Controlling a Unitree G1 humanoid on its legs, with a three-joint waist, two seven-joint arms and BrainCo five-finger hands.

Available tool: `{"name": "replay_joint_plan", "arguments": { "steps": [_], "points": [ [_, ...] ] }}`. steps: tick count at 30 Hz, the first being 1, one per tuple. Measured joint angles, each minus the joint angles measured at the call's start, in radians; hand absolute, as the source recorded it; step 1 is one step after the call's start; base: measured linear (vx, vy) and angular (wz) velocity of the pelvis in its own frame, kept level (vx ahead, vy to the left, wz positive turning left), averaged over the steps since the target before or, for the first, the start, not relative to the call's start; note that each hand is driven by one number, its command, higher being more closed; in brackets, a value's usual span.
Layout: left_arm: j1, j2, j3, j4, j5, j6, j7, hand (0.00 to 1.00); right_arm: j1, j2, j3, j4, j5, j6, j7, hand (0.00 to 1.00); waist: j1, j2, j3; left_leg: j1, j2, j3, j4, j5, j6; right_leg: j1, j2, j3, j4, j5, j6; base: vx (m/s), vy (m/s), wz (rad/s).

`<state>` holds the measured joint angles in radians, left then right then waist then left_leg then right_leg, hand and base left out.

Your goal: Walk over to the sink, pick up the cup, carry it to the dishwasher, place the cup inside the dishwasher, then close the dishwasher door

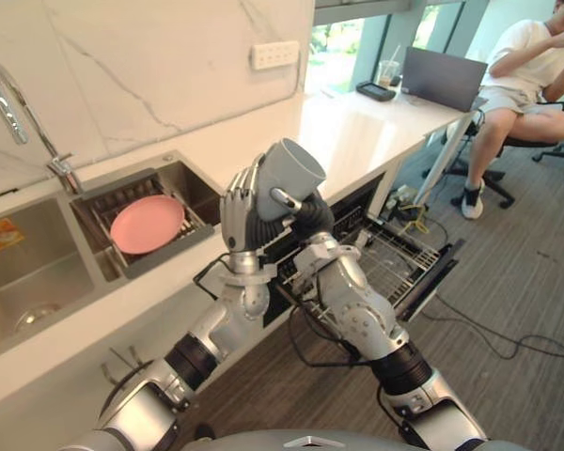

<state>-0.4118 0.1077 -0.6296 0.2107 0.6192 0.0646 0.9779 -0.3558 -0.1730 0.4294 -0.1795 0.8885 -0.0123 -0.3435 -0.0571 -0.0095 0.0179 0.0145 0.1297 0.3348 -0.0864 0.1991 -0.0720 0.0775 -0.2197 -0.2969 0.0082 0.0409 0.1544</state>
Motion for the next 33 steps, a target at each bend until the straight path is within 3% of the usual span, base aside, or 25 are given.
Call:
{"name": "replay_joint_plan", "arguments": {
  "steps": [5, 6, 10, 16, 18, 23, 25, 27, 30, 33],
  "points": [
    [-0.001, 0.0, -0.006, -0.006, -0.007, 0.0, 0.004, 1.0, -0.004, 0.003, 0.024, 0.0, 0.009, -0.053, -0.033, 1.0, 0.005, 0.004, -0.003, -0.001, 0.0, -0.017, 0.0, 0.0, -0.006, 0.013, 0.001, -0.017, -0.002, 0.0, 0.0, 0.0, 0.003, 0.1],
    [-0.001, 0.002, -0.007, -0.007, -0.007, -0.001, 0.004, 0.0, -0.004, 0.005, 0.028, 0.0, 0.009, -0.06, -0.04, 1.0, 0.01, 0.008, -0.005, -0.001, 0.0, -0.019, 0.0, 0.0, -0.006, 0.014, 0.001, -0.019, -0.002, 0.0, 0.0, 0.0, 0.005, 0.05],
    [0.022, 0.044, -0.038, -0.045, -0.008, -0.007, 0.004, 0.0, -0.017, 0.005, 0.036, 0.0, 0.009, -0.101, -0.051, 1.0, 0.02, 0.026, -0.017, -0.015, 0.001, -0.039, 0.0, 0.003, -0.011, 0.013, 0.004, -0.035, -0.006, -0.003, 0.005, 0.0, -0.003, 0.1],
    [0.075, 0.063, -0.039, -0.124, -0.056, -0.027, -0.001, 0.0, -0.046, 0.017, 0.044, 0.0, 0.045, -0.159, -0.052, 1.0, 0.037, 0.03, -0.021, -0.018, 0.006, -0.061, 0.0, 0.005, -0.015, 0.029, 0.015, -0.05, -0.023, 0.002, 0.004, 0.0, -0.01, 0.08],
    [0.097, 0.079, -0.04, -0.156, -0.069, -0.031, -0.015, 0.0, -0.049, 0.02, 0.048, 0.0, -0.038, -0.16, -0.063, 1.0, 0.04, 0.032, -0.022, -0.019, 0.006, -0.061, 0.0, 0.005, -0.015, 0.03, 0.016, -0.051, -0.027, 0.004, 0.005, 0.0, 0.0, 0.0],
    [0.144, 0.089, -0.045, -0.192, -0.07, -0.039, -0.058, 0.0, -0.051, 0.023, 0.015, 0.0, -0.101, -0.163, -0.085, 1.0, 0.039, 0.032, -0.022, -0.021, 0.004, -0.062, 0.0, 0.006, -0.015, 0.031, 0.016, -0.053, -0.034, 0.009, 0.007, 0.0, 0.0, 0.0],
    [0.171, 0.089, -0.083, -0.191, -0.064, -0.044, -0.07, 0.0, -0.082, 0.032, -0.055, 0.0, -0.131, -0.173, -0.11, 1.0, 0.035, 0.033, -0.021, -0.02, 0.004, -0.061, 0.0, 0.006, -0.015, 0.033, 0.016, -0.05, -0.038, 0.012, 0.007, 0.0, 0.0, 0.0],
    [0.193, 0.087, -0.131, -0.142, -0.064, -0.04, -0.109, 0.0, -0.145, 0.048, -0.131, -0.007, -0.161, -0.218, -0.122, 1.0, 0.026, 0.037, -0.019, -0.015, 0.002, -0.058, 0.0, 0.006, -0.015, 0.038, 0.016, -0.047, -0.045, 0.016, 0.006, -0.01, 0.009, -0.04],
    [0.222, 0.054, -0.152, -0.073, -0.064, -0.034, -0.133, 0.0, -0.179, 0.038, -0.269, -0.094, -0.288, -0.261, -0.127, 1.0, 0.02, 0.037, -0.018, -0.011, 0.002, -0.056, 0.0, 0.006, -0.015, 0.044, 0.016, -0.046, -0.049, 0.017, 0.005, 0.0, 0.001, -0.01],
    [0.219, 0.044, -0.088, -0.074, -0.047, -0.045, -0.133, 0.0, -0.133, -0.024, -0.368, -0.114, -0.386, -0.246, -0.124, 1.0, 0.008, 0.038, -0.018, -0.004, 0.003, -0.047, 0.0, 0.004, -0.014, 0.044, 0.015, -0.039, -0.048, 0.017, 0.005, -0.01, 0.005, -0.08]
  ]
}}
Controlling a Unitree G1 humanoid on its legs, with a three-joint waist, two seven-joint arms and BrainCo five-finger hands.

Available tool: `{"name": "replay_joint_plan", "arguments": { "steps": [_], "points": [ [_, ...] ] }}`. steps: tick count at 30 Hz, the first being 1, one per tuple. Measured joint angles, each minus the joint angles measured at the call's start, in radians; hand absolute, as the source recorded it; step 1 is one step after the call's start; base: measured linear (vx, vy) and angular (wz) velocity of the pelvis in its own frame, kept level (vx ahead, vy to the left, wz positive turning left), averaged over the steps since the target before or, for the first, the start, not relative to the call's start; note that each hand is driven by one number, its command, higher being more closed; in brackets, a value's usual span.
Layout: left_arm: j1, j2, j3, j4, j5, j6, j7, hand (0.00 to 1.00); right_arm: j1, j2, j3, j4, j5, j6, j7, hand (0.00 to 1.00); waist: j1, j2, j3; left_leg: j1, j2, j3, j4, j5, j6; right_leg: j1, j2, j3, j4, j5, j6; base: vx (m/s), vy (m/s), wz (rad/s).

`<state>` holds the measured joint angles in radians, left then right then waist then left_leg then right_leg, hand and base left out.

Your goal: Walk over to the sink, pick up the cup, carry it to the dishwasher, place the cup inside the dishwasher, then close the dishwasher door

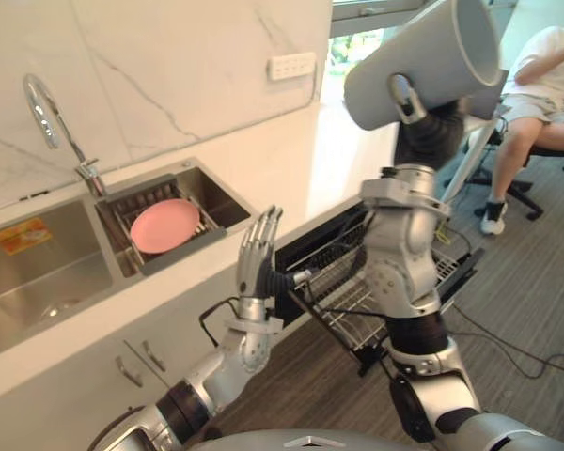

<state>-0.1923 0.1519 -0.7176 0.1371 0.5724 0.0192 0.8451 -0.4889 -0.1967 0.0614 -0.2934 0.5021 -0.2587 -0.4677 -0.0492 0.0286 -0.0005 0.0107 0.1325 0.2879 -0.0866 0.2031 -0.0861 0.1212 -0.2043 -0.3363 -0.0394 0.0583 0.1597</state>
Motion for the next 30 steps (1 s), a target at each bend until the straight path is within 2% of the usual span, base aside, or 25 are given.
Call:
{"name": "replay_joint_plan", "arguments": {
  "steps": [3, 6, 7, 9, 11, 14, 16, 17, 18, 19, 21, 23, 25, 27, 30],
  "points": [
    [-0.001, -0.003, 0.045, 0.0, 0.018, -0.023, 0.0, 0.0, 0.104, -0.039, -0.077, -0.003, 0.002, 0.0, 0.0, 1.0, -0.011, 0.006, 0.003, 0.005, 0.001, 0.013, 0.0, -0.003, 0.001, -0.004, -0.001, 0.012, 0.001, 0.0, 0.0, 0.0, 0.004, -0.12],
    [-0.001, -0.019, 0.047, -0.001, -0.029, -0.095, -0.023, 0.0, 0.177, -0.051, -0.14, -0.003, 0.001, 0.001, 0.0, 1.0, -0.017, 0.015, 0.01, 0.004, 0.002, 0.025, 0.0, -0.005, 0.001, -0.016, -0.001, 0.026, 0.004, 0.0, 0.0, 0.01, 0.0, -0.13],
    [0.0, -0.036, 0.042, -0.001, -0.087, -0.135, -0.056, 0.0, 0.207, -0.052, -0.167, -0.002, 0.001, 0.003, 0.001, 1.0, -0.022, 0.013, 0.012, 0.005, 0.003, 0.027, 0.0, -0.005, 0.0, -0.017, -0.001, 0.027, 0.004, 0.0, 0.0, 0.02, -0.007, -0.06],
    [0.0, -0.052, 0.033, -0.001, -0.155, -0.166, -0.103, 0.0, 0.224, -0.053, -0.192, 0.001, 0.0, 0.012, 0.007, 1.0, -0.026, 0.01, 0.014, 0.006, 0.003, 0.03, 0.0, -0.006, -0.002, -0.017, -0.001, 0.03, 0.004, 0.0, 0.0, 0.02, -0.01, -0.06],
    [0.013, -0.061, 0.009, -0.001, -0.252, -0.201, -0.2, 0.0, 0.26, -0.065, -0.222, 0.025, -0.005, 0.036, 0.036, 1.0, -0.031, 0.009, 0.015, 0.008, 0.004, 0.037, 0.0, -0.008, -0.003, -0.02, -0.001, 0.038, 0.003, -0.001, 0.001, 0.02, -0.009, -0.09],
    [0.064, -0.069, 0.007, -0.001, -0.312, -0.205, -0.284, 0.0, 0.308, -0.095, -0.259, 0.093, -0.051, 0.07, 0.087, 1.0, -0.035, 0.004, 0.018, 0.008, 0.004, 0.039, 0.0, -0.011, -0.004, -0.021, -0.001, 0.042, 0.001, -0.002, 0.002, 0.01, -0.004, -0.03],
    [0.136, -0.062, -0.001, 0.001, -0.354, -0.206, -0.404, 0.0, 0.359, -0.117, -0.308, 0.192, -0.119, 0.096, 0.139, 1.0, -0.035, 0.0, 0.02, 0.004, 0.004, 0.037, -0.001, -0.015, -0.004, -0.023, -0.002, 0.04, 0.002, -0.005, 0.004, 0.01, -0.003, 0.02],
    [0.151, -0.055, -0.015, 0.003, -0.354, -0.206, -0.429, 0.0, 0.369, -0.127, -0.312, 0.223, -0.126, 0.101, 0.147, 1.0, -0.035, -0.001, 0.021, 0.003, 0.004, 0.036, -0.001, -0.017, -0.003, -0.022, -0.002, 0.039, 0.002, -0.006, 0.005, 0.02, -0.005, 0.09],
    [0.182, -0.042, -0.042, 0.012, -0.376, -0.204, -0.492, 0.0, 0.384, -0.148, -0.322, 0.289, -0.144, 0.114, 0.166, 1.0, -0.035, -0.003, 0.022, -0.002, 0.005, 0.03, -0.001, -0.017, -0.003, -0.023, -0.003, 0.032, 0.002, -0.007, 0.005, 0.02, -0.009, 0.2],
    [0.206, -0.035, -0.076, 0.036, -0.392, -0.19, -0.555, 0.0, 0.397, -0.169, -0.328, 0.345, -0.155, 0.117, 0.18, 1.0, -0.036, -0.005, 0.023, -0.012, 0.004, 0.016, -0.001, -0.017, -0.003, -0.024, -0.004, 0.02, 0.002, -0.01, 0.006, 0.02, -0.008, 0.21],
    [0.251, -0.031, -0.107, 0.085, -0.391, -0.167, -0.628, 0.0, 0.398, -0.186, -0.341, 0.412, -0.156, 0.118, 0.204, 1.0, -0.03, -0.007, 0.024, -0.027, 0.005, 0.011, -0.001, -0.015, -0.004, -0.037, -0.004, 0.018, 0.004, -0.012, 0.006, 0.02, -0.001, 0.12],
    [0.28, -0.019, -0.114, 0.152, -0.321, -0.148, -0.671, 0.0, 0.397, -0.214, -0.341, 0.463, -0.157, 0.118, 0.227, 1.0, -0.024, -0.014, 0.029, -0.033, 0.004, 0.007, -0.001, -0.015, -0.003, -0.037, -0.004, 0.009, 0.001, -0.012, 0.007, 0.03, -0.005, 0.08],
    [0.282, 0.019, -0.107, 0.254, -0.151, -0.145, -0.688, 0.0, 0.388, -0.255, -0.338, 0.541, -0.157, 0.116, 0.254, 1.0, -0.018, -0.031, 0.04, -0.036, 0.001, -0.012, 0.0, -0.013, -0.003, -0.028, -0.002, -0.01, 0.003, -0.019, 0.007, 0.03, -0.012, 0.19],
    [0.282, 0.063, -0.1, 0.302, -0.028, -0.135, -0.703, 0.0, 0.369, -0.27, -0.336, 0.596, -0.158, 0.117, 0.276, 1.0, -0.02, -0.044, 0.049, -0.034, -0.004, -0.024, 0.0, -0.013, -0.003, -0.015, -0.002, -0.028, 0.003, -0.019, 0.005, 0.02, -0.002, 0.21],
    [0.282, 0.115, -0.053, 0.41, 0.091, -0.055, -0.708, 0.0, 0.318, -0.308, -0.289, 0.673, -0.199, 0.119, 0.316, 1.0, -0.02, -0.049, 0.073, -0.042, -0.011, -0.039, 0.0, -0.013, -0.003, -0.014, -0.006, -0.039, 0.001, -0.02, 0.005, 0.0, 0.014, 0.17]
  ]
}}
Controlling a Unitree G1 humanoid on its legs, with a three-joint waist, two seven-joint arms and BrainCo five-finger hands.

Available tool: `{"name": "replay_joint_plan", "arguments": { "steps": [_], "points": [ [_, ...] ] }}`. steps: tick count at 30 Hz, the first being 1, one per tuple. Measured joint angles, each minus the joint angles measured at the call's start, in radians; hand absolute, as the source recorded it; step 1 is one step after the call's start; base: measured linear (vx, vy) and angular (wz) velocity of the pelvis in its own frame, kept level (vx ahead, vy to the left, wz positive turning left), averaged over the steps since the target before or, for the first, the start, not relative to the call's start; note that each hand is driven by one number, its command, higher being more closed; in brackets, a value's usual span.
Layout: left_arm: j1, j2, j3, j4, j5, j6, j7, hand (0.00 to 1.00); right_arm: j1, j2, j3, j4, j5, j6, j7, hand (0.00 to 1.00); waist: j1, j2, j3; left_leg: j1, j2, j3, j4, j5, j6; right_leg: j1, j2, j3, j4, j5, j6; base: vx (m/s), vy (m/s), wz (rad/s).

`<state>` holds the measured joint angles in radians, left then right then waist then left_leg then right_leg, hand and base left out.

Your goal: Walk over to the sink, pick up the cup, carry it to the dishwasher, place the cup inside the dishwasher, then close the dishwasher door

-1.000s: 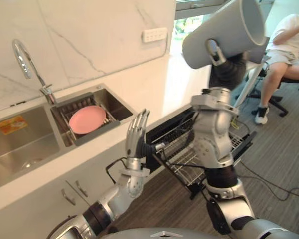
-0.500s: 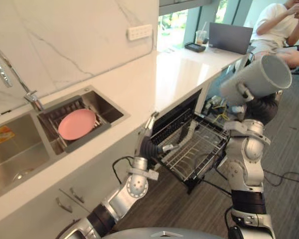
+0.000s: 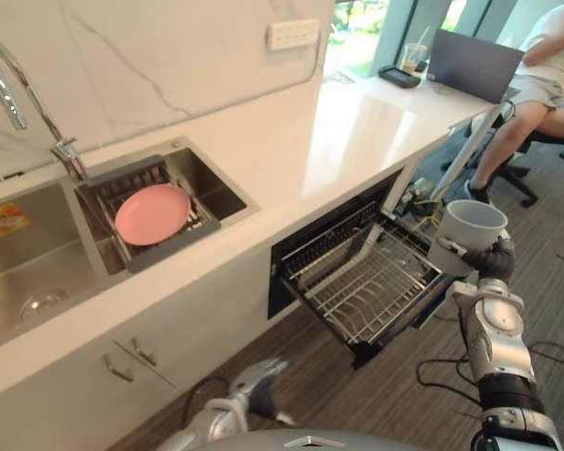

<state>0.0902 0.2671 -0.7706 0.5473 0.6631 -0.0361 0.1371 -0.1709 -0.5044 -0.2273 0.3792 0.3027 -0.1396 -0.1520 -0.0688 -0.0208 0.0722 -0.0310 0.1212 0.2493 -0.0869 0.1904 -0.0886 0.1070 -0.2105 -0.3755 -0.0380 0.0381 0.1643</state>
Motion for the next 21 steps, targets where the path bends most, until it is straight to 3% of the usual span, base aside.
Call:
{"name": "replay_joint_plan", "arguments": {
  "steps": [2, 9, 15, 17, 19, 21],
  "points": [
    [-0.01, 0.019, 0.092, 0.073, 0.012, 0.073, 0.012, 0.0, -0.06, -0.032, 0.038, 0.048, -0.027, 0.007, 0.021, 1.0, 0.003, 0.003, 0.053, -0.013, -0.004, -0.014, 0.0, 0.006, 0.005, -0.001, -0.003, -0.02, 0.0, -0.002, 0.006, -0.04, 0.019, 0.19],
    [-0.06, 0.053, 0.258, 0.282, -0.004, 0.21, 0.032, 0.0, -0.284, -0.113, 0.07, 0.318, -0.022, 0.038, 0.089, 1.0, 0.024, 0.033, 0.19, -0.09, -0.021, -0.052, 0.006, 0.035, 0.029, -0.044, -0.01, -0.054, -0.002, 0.024, 0.009, -0.03, 0.03, 0.18],
    [-0.059, 0.045, 0.323, 0.286, -0.074, 0.21, 0.079, 0.0, -0.401, -0.186, 0.096, 0.35, -0.036, 0.035, 0.126, 1.0, 0.044, 0.045, 0.297, -0.113, -0.025, -0.06, 0.006, 0.043, 0.035, -0.062, -0.011, -0.065, 0.0, 0.035, 0.012, -0.01, 0.002, 0.03],
    [-0.059, 0.04, 0.343, 0.288, -0.112, 0.194, 0.117, 0.0, -0.446, -0.222, 0.113, 0.36, -0.032, 0.033, 0.128, 1.0, 0.049, 0.058, 0.319, -0.134, -0.021, -0.058, 0.001, 0.046, 0.035, -0.094, -0.013, -0.058, 0.027, 0.029, 0.009, -0.06, 0.009, -0.08],
    [-0.059, 0.037, 0.368, 0.291, -0.159, 0.138, 0.168, 0.0, -0.504, -0.248, 0.13, 0.393, -0.034, 0.034, 0.129, 1.0, 0.059, 0.07, 0.356, -0.143, -0.018, -0.053, 0.0, 0.051, 0.037, -0.117, -0.015, -0.047, 0.047, 0.026, 0.006, -0.06, 0.013, -0.08],
    [-0.059, 0.037, 0.381, 0.294, -0.169, 0.119, 0.176, 0.0, -0.513, -0.25, 0.148, 0.393, -0.04, 0.037, 0.134, 1.0, 0.065, 0.074, 0.368, -0.151, -0.016, -0.053, 0.0, 0.055, 0.037, -0.132, -0.017, -0.045, 0.065, 0.019, 0.004, -0.06, 0.004, -0.01]
  ]
}}
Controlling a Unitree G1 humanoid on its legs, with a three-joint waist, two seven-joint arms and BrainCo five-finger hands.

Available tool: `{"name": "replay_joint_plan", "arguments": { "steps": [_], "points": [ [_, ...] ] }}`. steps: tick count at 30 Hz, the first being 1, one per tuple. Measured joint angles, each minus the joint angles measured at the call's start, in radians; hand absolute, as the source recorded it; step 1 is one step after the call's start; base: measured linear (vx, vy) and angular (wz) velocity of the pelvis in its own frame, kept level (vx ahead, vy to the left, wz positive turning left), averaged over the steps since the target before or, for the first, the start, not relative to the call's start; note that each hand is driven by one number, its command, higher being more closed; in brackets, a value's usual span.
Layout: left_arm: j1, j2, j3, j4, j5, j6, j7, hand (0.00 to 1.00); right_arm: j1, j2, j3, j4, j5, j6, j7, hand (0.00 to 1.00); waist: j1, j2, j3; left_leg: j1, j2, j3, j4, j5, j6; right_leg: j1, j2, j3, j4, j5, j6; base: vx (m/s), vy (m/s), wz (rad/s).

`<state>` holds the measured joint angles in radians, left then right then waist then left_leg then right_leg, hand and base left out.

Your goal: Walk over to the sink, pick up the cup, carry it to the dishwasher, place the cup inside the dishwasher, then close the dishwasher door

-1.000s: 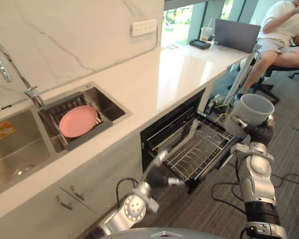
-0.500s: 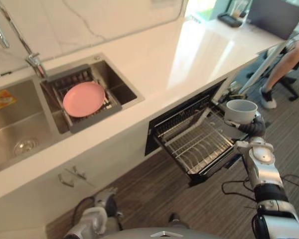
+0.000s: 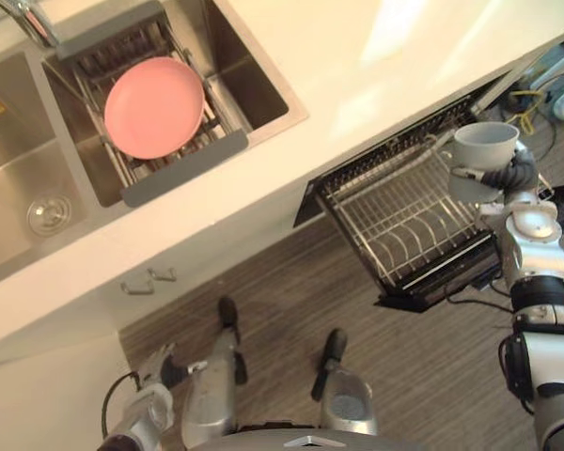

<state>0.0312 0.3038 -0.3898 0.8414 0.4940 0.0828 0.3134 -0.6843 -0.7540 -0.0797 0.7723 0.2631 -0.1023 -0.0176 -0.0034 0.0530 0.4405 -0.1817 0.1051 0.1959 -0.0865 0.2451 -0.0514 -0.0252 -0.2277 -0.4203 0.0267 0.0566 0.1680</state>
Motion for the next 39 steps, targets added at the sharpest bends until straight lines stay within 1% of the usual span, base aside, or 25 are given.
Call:
{"name": "replay_joint_plan", "arguments": {
  "steps": [2, 5, 6, 8, 10, 12, 14, 15, 17, 18, 19, 21, 22, 23, 25, 26, 28, 31, 33, 35, 39],
  "points": [
    [0.0, 0.0, 0.01, 0.002, -0.011, -0.009, -0.002, 0.0, -0.01, 0.0, 0.023, 0.008, -0.037, 0.006, 0.021, 1.0, 0.006, 0.002, 0.003, -0.015, 0.001, -0.001, 0.0, 0.003, 0.001, -0.019, -0.001, 0.001, 0.01, -0.003, -0.002, -0.05, -0.003, 0.0],
    [-0.001, -0.003, 0.031, 0.007, -0.022, -0.019, -0.014, 0.0, -0.058, -0.001, 0.089, 0.074, -0.075, 0.052, 0.043, 1.0, 0.019, 0.004, 0.004, -0.029, -0.002, 0.0, 0.0, 0.004, 0.003, -0.046, -0.01, 0.007, 0.034, -0.009, -0.001, -0.03, 0.005, 0.0],
    [-0.001, -0.007, 0.038, 0.012, -0.022, -0.021, -0.013, 0.0, -0.066, -0.001, 0.11, 0.091, -0.081, 0.069, 0.045, 1.0, 0.024, 0.009, 0.009, -0.032, -0.005, -0.001, 0.0, 0.004, 0.002, -0.048, -0.012, 0.007, 0.035, -0.01, -0.001, -0.03, 0.01, 0.02],
    [-0.01, -0.014, 0.042, 0.031, -0.03, -0.027, -0.007, 0.0, -0.075, -0.001, 0.12, 0.116, -0.107, 0.084, 0.051, 1.0, 0.033, 0.02, 0.014, -0.041, -0.008, -0.004, 0.0, 0.002, 0.0, -0.06, -0.017, 0.007, 0.044, -0.016, -0.003, -0.04, 0.012, 0.05],
    [-0.011, -0.014, 0.047, 0.056, -0.032, -0.026, 0.013, 0.0, -0.096, -0.001, 0.154, 0.121, -0.113, 0.087, 0.052, 1.0, 0.037, 0.028, 0.019, -0.068, -0.008, -0.005, 0.0, 0.005, 0.001, -0.092, -0.021, 0.008, 0.062, -0.025, -0.006, -0.04, 0.007, 0.01],
    [-0.013, -0.019, 0.047, 0.086, -0.04, -0.025, 0.024, 0.0, -0.122, -0.001, 0.16, 0.148, -0.114, 0.09, 0.053, 1.0, 0.04, 0.037, 0.024, -0.083, -0.012, -0.005, 0.0, 0.008, 0.004, -0.111, -0.026, 0.008, 0.071, -0.024, -0.005, 0.0, 0.0, 0.0],
    [-0.013, -0.032, 0.046, 0.111, -0.057, -0.023, 0.036, 0.0, -0.131, -0.001, 0.161, 0.153, -0.13, 0.107, 0.053, 1.0, 0.047, 0.047, 0.031, -0.089, -0.017, -0.009, 0.001, 0.01, 0.007, -0.119, -0.034, 0.005, 0.085, -0.027, 0.0, 0.0, 0.011, 0.07],
    [-0.011, -0.038, 0.045, 0.12, -0.061, -0.024, 0.043, 0.0, -0.132, -0.001, 0.178, 0.153, -0.156, 0.113, 0.053, 1.0, 0.05, 0.052, 0.034, -0.093, -0.022, -0.013, 0.004, 0.012, 0.009, -0.128, -0.043, 0.0, 0.1, -0.033, 0.007, 0.02, 0.009, 0.14],
    [-0.013, -0.05, 0.045, 0.12, -0.066, -0.04, 0.067, 0.0, -0.138, -0.001, 0.199, 0.164, -0.164, 0.132, 0.053, 1.0, 0.056, 0.064, 0.04, -0.102, -0.032, -0.024, 0.006, 0.017, 0.016, -0.139, -0.055, -0.004, 0.125, -0.045, 0.012, 0.02, 0.014, 0.2],
    [-0.014, -0.059, 0.041, 0.117, -0.069, -0.052, 0.082, 0.0, -0.151, -0.001, 0.2, 0.192, -0.164, 0.136, 0.052, 1.0, 0.057, 0.076, 0.045, -0.106, -0.04, -0.035, 0.006, 0.018, 0.017, -0.143, -0.065, -0.013, 0.142, -0.057, 0.016, 0.0, 0.021, 0.28],
    [-0.014, -0.066, 0.036, 0.115, -0.071, -0.052, 0.092, 0.0, -0.159, -0.001, 0.2, 0.201, -0.162, 0.15, 0.052, 1.0, 0.06, 0.085, 0.046, -0.115, -0.047, -0.041, 0.006, 0.018, 0.017, -0.156, -0.077, -0.017, 0.163, -0.067, 0.019, 0.01, 0.017, 0.29],
    [-0.015, -0.076, 0.034, 0.115, -0.077, -0.048, 0.092, 0.0, -0.167, -0.001, 0.199, 0.226, -0.152, 0.161, 0.051, 1.0, 0.062, 0.104, 0.056, -0.119, -0.059, -0.059, 0.006, 0.022, 0.023, -0.155, -0.093, -0.032, 0.186, -0.08, 0.025, 0.02, 0.01, 0.28],
    [-0.015, -0.081, 0.034, 0.118, -0.077, -0.047, 0.092, 0.0, -0.167, 0.0, 0.199, 0.243, -0.152, 0.179, 0.051, 1.0, 0.075, 0.11, 0.058, -0.119, -0.066, -0.06, 0.006, 0.022, 0.023, -0.164, -0.104, -0.031, 0.203, -0.089, 0.027, 0.01, 0.014, 0.19],
    [-0.015, -0.082, 0.034, 0.119, -0.077, -0.047, 0.093, 0.0, -0.168, 0.002, 0.199, 0.255, -0.153, 0.184, 0.05, 1.0, 0.083, 0.112, 0.059, -0.12, -0.069, -0.06, 0.006, 0.022, 0.023, -0.17, -0.11, -0.03, 0.211, -0.093, 0.028, 0.01, 0.007, 0.1],
    [-0.015, -0.092, 0.033, 0.132, -0.077, -0.048, 0.098, 0.0, -0.202, 0.005, 0.199, 0.323, -0.162, 0.208, 0.01, 1.0, 0.09, 0.125, 0.065, -0.12, -0.084, -0.07, 0.007, 0.023, 0.024, -0.174, -0.13, -0.034, 0.241, -0.109, 0.032, 0.01, -0.001, 0.14],
    [-0.015, -0.094, 0.033, 0.137, -0.077, -0.048, 0.098, 0.0, -0.209, 0.006, 0.199, 0.334, -0.168, 0.208, 0.002, 0.0, 0.091, 0.126, 0.065, -0.122, -0.087, -0.07, 0.006, 0.023, 0.024, -0.181, -0.134, -0.033, 0.247, -0.112, 0.035, -0.01, -0.005, 0.13],
    [-0.015, -0.1, 0.032, 0.151, -0.077, -0.05, 0.1, 0.0, -0.226, 0.006, 0.196, 0.356, -0.184, 0.212, -0.017, 0.0, 0.09, 0.134, 0.064, -0.135, -0.095, -0.081, 0.007, 0.025, 0.026, -0.192, -0.147, -0.038, 0.272, -0.125, 0.035, -0.02, -0.014, 0.12],
    [-0.015, -0.1, 0.025, 0.154, -0.076, -0.052, 0.1, 0.0, -0.233, 0.01, 0.191, 0.384, -0.183, 0.215, -0.029, 0.0, 0.092, 0.134, 0.063, -0.14, -0.098, -0.086, 0.007, 0.026, 0.027, -0.203, -0.154, -0.04, 0.293, -0.136, 0.033, -0.02, -0.025, 0.09],
    [-0.015, -0.102, 0.016, 0.154, -0.076, -0.056, 0.1, 0.0, -0.233, 0.014, 0.184, 0.385, -0.158, 0.222, -0.045, 0.0, 0.093, 0.134, 0.063, -0.14, -0.099, -0.092, 0.007, 0.026, 0.026, -0.206, -0.157, -0.045, 0.305, -0.144, 0.032, -0.03, -0.041, 0.08],
    [-0.015, -0.109, 0.016, 0.155, -0.076, -0.057, 0.1, 0.0, -0.233, 0.031, 0.159, 0.385, -0.141, 0.236, -0.076, 0.0, 0.091, 0.135, 0.063, -0.14, -0.099, -0.095, 0.007, 0.026, 0.025, -0.21, -0.16, -0.047, 0.317, -0.156, 0.024, -0.04, -0.044, 0.05],
    [-0.015, -0.126, 0.023, 0.155, -0.068, -0.059, 0.1, 0.0, -0.23, 0.049, 0.131, 0.385, -0.131, 0.234, -0.121, 0.0, 0.085, 0.137, 0.062, -0.134, -0.099, -0.1, 0.007, 0.029, 0.022, -0.209, -0.167, -0.048, 0.342, -0.171, 0.023, -0.04, -0.057, 0.04]
  ]
}}
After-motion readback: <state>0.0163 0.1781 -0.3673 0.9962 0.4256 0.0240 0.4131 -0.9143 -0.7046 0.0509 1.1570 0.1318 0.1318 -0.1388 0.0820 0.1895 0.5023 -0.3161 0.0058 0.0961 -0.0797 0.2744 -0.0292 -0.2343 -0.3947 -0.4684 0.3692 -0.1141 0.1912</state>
